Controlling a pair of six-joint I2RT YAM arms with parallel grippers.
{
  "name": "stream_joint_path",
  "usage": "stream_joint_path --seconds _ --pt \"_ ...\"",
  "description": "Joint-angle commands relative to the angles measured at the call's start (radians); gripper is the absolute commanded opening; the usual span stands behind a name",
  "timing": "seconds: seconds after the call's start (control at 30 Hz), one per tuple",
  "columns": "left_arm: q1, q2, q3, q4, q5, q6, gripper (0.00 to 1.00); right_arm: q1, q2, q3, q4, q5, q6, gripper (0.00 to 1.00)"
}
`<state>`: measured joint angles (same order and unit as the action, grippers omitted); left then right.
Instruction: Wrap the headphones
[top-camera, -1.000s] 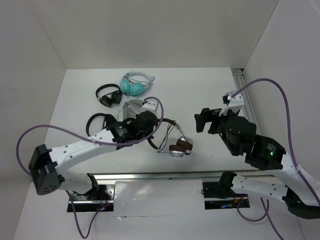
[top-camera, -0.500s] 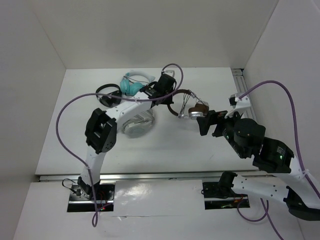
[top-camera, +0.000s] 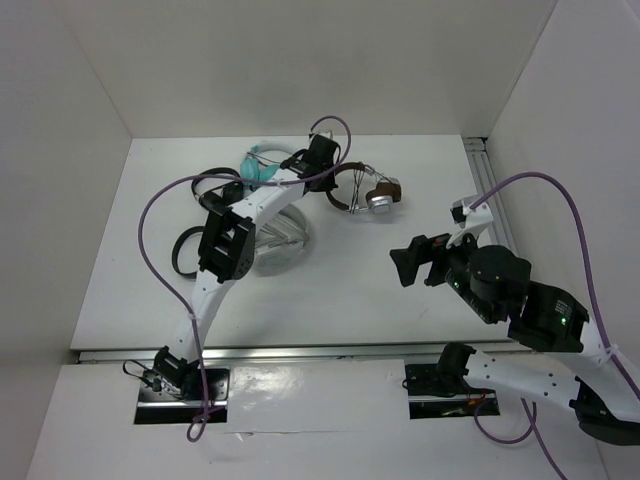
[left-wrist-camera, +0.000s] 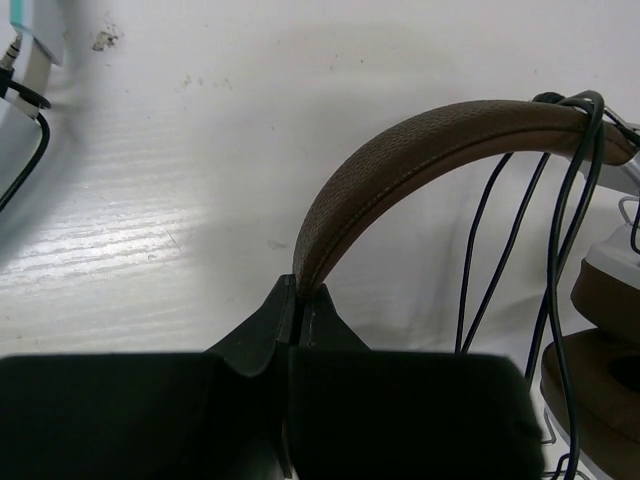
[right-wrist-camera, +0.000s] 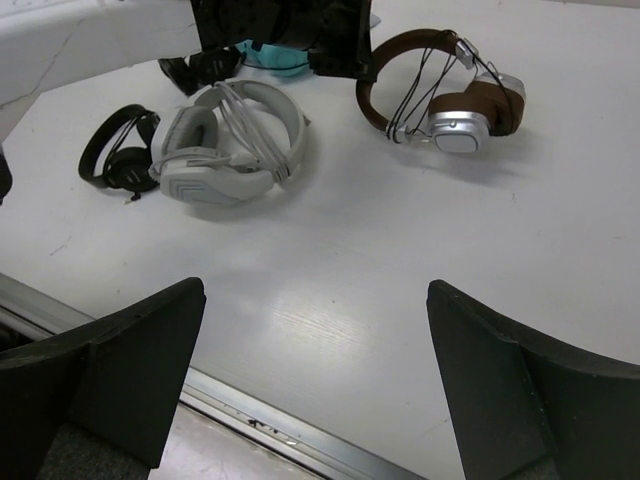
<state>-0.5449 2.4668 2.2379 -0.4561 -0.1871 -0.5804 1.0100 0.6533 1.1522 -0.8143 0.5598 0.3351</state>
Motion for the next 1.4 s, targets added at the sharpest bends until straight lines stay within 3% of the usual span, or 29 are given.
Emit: stream_joint_path --seconds 0.0,0.47,0.67,0.93,0.97,1.17,1.2,1.27,1.37 --pt "0.0 0.015 0.08 0.065 -0.035 -0.075 0.0 -0.005 -0.023 -0.002 -0.023 -0.018 -0.019 0.99" --pt "0.039 0.084 0.098 0.089 -0.164 -0.191 0.02 -0.005 -0.083 -0.032 0.006 -0.089 -0.019 0.99" --pt "0.048 0.084 0.089 0.108 -0.141 -0.222 0.27 -0.005 -0.053 -0.032 0.006 -0.1 -0.028 0.99" --pt "0.039 0.021 0.035 0.16 -0.074 -0.191 0.45 -0.005 -0.075 -0.032 0.006 -0.1 -0.028 0.99" --pt "0.039 0.005 0.035 0.16 -0.074 -0.191 0.57 -0.005 -0.075 -0.032 0.006 -0.1 -0.028 0.99" --pt "0.016 -0.156 -0.101 0.195 -0.077 -0.19 0.61 -0.005 -0.064 -0.071 0.026 -0.089 -0.038 0.99" --pt "0.016 -0.178 -0.127 0.204 -0.077 -0.177 0.84 -0.005 -0.054 -0.08 0.026 -0.077 -0.038 0.99" --pt "0.005 -0.235 -0.142 0.204 -0.086 -0.177 1.0 -0.005 -0.053 -0.08 0.035 -0.077 -0.038 0.99" --pt "-0.007 -0.304 -0.175 0.192 -0.098 -0.167 1.0 -0.005 -0.053 -0.051 0.044 -0.064 -0.038 0.99"
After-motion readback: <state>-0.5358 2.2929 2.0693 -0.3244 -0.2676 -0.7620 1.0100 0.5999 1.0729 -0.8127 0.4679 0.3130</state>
